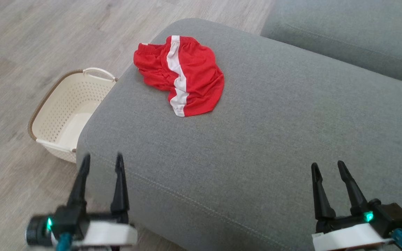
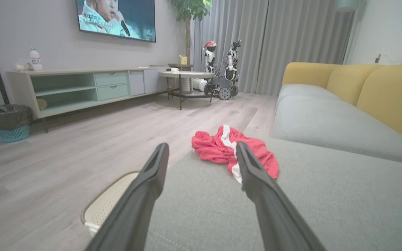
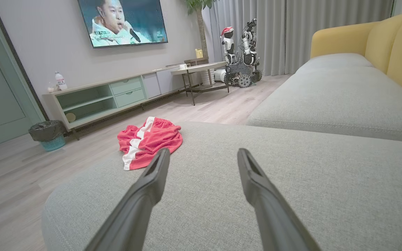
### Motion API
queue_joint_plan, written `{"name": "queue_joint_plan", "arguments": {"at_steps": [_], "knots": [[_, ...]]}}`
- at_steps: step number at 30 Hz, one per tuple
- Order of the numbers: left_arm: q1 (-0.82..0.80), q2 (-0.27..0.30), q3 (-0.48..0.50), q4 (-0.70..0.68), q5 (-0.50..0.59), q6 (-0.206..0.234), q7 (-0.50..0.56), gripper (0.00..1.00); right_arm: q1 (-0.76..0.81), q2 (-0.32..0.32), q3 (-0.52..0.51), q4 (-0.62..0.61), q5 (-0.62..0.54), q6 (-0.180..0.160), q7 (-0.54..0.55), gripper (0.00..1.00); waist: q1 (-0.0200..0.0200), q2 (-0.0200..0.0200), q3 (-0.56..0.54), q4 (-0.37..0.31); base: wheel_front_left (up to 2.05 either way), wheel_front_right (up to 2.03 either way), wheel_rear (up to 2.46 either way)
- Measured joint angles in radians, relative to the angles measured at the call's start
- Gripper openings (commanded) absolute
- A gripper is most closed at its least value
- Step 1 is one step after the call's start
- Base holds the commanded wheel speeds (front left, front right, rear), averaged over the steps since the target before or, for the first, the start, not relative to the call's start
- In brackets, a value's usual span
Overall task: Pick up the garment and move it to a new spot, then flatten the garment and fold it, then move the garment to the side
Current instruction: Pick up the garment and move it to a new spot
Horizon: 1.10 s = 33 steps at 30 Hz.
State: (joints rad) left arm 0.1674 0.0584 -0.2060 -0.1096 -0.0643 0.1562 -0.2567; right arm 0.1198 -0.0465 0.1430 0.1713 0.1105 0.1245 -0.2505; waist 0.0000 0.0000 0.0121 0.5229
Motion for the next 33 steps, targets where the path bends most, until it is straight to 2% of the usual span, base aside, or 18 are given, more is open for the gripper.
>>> {"name": "queue_joint_plan", "arguments": {"at_steps": [2,5,6,10,14,18,25,33], "knots": [[-0.018,0.000,0.005,0.000,0.000,-0.012,0.000,1.00,0.000,-0.001,0.000,0.000,-0.001,0.000,0.000,1.00,0.0000,0.0000,0.004,0.001,0.00,0.00,0.00],[-0.124,0.000,0.025,0.013,0.000,-0.055,0.000,1.00,0.000,-0.015,-0.005,-0.008,-0.010,0.000,0.000,1.00,0.0000,0.0000,0.033,0.002,0.00,0.00,0.00],[-0.236,0.001,0.032,0.042,0.000,-0.090,0.000,1.00,0.000,-0.035,-0.013,-0.016,-0.017,0.000,0.000,1.00,0.0000,0.0000,0.059,0.002,0.00,0.00,0.00],[-0.459,-0.003,0.128,0.078,-0.075,-0.143,0.000,1.00,-0.039,-0.081,-0.001,-0.046,-0.043,0.000,0.000,1.00,0.0000,0.0000,0.126,-0.012,0.00,0.00,0.00],[-0.644,0.016,0.186,0.261,-0.131,-0.205,0.001,1.00,-0.137,-0.130,0.015,-0.075,-0.046,0.000,0.000,1.00,0.0000,0.0000,0.211,-0.050,0.00,0.00,0.00],[-0.830,0.057,0.188,0.493,-0.195,-0.248,0.123,1.00,-0.199,-0.165,0.027,-0.096,-0.053,0.000,0.000,1.00,0.0001,0.0000,0.292,-0.098,0.00,0.00,0.00],[-1.171,0.112,0.188,0.839,-0.251,-0.271,0.302,1.00,-0.270,-0.212,0.058,-0.139,-0.066,0.000,0.000,1.00,0.0003,-0.0001,0.420,-0.180,0.00,0.00,0.00],[-1.316,0.153,0.182,1.136,-0.244,-0.243,0.429,1.00,-0.331,-0.234,0.067,-0.188,-0.071,0.000,-0.003,1.00,0.0003,-0.0001,0.533,-0.275,0.00,0.00,0.00]]}}
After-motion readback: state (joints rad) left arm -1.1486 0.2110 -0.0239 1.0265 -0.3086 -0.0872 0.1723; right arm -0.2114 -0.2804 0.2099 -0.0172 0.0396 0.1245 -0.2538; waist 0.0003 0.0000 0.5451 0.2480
